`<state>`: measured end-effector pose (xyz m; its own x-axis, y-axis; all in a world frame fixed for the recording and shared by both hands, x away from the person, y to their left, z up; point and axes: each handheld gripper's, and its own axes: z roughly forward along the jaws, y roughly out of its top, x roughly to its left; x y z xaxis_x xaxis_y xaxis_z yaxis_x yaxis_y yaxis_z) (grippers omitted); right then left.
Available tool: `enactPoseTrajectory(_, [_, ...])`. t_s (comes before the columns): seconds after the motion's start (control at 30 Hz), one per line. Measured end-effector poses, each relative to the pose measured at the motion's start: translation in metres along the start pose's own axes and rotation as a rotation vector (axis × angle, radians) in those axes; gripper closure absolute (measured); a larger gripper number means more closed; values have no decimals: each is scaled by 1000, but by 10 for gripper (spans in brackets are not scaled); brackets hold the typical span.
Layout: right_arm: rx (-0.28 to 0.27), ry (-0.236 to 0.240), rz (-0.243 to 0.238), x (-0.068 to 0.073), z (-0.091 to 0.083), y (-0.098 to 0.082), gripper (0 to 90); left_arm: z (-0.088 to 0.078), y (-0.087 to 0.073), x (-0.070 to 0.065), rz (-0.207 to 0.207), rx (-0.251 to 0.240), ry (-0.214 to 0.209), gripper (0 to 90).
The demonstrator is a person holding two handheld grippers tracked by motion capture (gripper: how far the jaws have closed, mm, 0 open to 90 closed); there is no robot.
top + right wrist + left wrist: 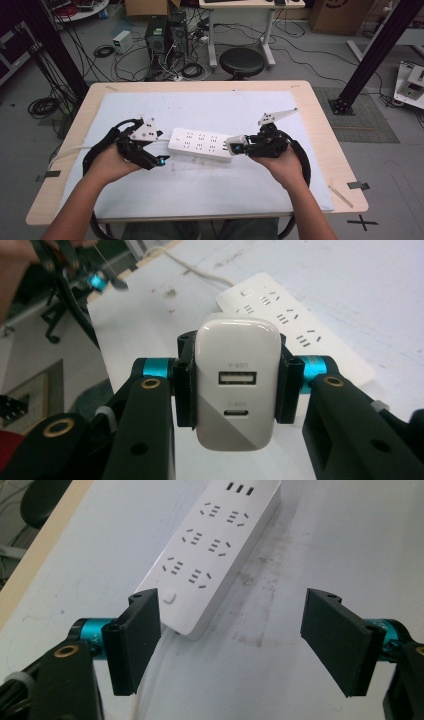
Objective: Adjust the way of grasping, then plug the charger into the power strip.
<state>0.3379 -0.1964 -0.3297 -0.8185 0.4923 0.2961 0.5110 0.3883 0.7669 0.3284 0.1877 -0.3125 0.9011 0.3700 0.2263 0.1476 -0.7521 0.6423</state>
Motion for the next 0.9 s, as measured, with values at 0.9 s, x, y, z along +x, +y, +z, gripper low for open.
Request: enactPoseTrajectory(0.9, [218, -36, -120, -25, 17, 47, 634, 0, -18, 28, -70, 89, -34, 240])
